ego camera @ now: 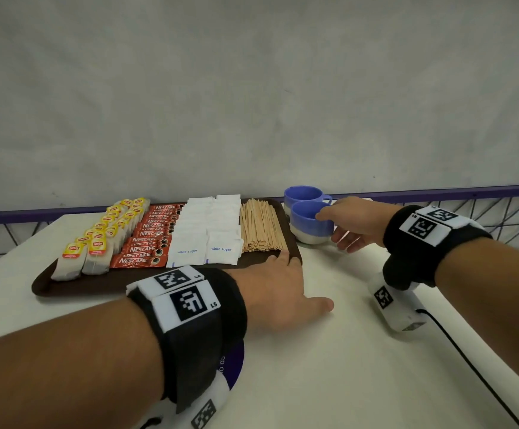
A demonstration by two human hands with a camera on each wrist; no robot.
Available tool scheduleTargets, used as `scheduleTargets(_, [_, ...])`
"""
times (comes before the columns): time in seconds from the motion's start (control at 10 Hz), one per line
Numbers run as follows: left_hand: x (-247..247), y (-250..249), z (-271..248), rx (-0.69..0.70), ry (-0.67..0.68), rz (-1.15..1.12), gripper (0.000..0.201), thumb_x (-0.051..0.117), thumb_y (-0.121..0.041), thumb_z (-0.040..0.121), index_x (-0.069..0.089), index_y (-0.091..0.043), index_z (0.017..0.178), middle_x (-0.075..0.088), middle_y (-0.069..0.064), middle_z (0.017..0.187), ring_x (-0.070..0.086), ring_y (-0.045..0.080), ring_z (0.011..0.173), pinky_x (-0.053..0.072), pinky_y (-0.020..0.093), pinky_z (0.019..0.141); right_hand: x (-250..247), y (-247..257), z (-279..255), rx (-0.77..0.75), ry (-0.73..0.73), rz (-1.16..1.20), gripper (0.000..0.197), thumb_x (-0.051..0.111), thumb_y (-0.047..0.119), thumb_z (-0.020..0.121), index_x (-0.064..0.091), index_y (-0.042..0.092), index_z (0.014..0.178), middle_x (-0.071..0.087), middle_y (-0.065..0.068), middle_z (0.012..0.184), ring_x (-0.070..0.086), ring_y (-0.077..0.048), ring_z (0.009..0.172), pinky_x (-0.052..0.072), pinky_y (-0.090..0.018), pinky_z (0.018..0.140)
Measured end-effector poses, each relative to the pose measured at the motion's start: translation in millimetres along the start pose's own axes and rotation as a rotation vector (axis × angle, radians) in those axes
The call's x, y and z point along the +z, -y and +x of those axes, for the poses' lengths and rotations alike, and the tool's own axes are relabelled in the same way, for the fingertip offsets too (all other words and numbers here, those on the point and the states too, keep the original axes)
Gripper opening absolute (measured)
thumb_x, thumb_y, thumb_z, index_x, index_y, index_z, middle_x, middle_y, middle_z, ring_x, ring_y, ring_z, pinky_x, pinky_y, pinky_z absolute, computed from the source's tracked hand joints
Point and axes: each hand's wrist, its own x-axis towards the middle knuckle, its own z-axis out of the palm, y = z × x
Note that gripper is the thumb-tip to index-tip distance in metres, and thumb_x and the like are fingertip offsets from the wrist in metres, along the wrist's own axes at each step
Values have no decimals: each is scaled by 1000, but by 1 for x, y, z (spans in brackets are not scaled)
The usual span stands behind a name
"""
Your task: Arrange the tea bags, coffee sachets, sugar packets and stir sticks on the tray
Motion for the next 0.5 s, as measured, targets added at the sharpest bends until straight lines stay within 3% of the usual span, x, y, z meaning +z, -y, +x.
scheduleTargets(0.2, [2,4,2,30,-27,4,92,37,-69,96,10,-8,159,15,11,167,23,27,152,27,42,122,3,-1,2,6,2,31,48,54,41,101,47,11,137,64,-17,104,67,-32,90,58,-45,89])
scheduleTargets(0.4, [2,10,5,35,-36,12,89,38,-68,97,13,-10,159,19,9,166,29,27,149,30,42,120,3,-1,-1,23,9,62,51,55,42,100,46,12,140,63,-18,110,66,-33,97,57,-46,93])
scheduleTargets(0.5, [-6,17,-9,51,-103,-40,79,40,-67,97,27,-15,155,33,7,159,41,24,139,37,41,114,-2,-2,-12,9,17,79,53,55,46,99,46,16,142,61,-16,114,67,-34,100,56,-46,95])
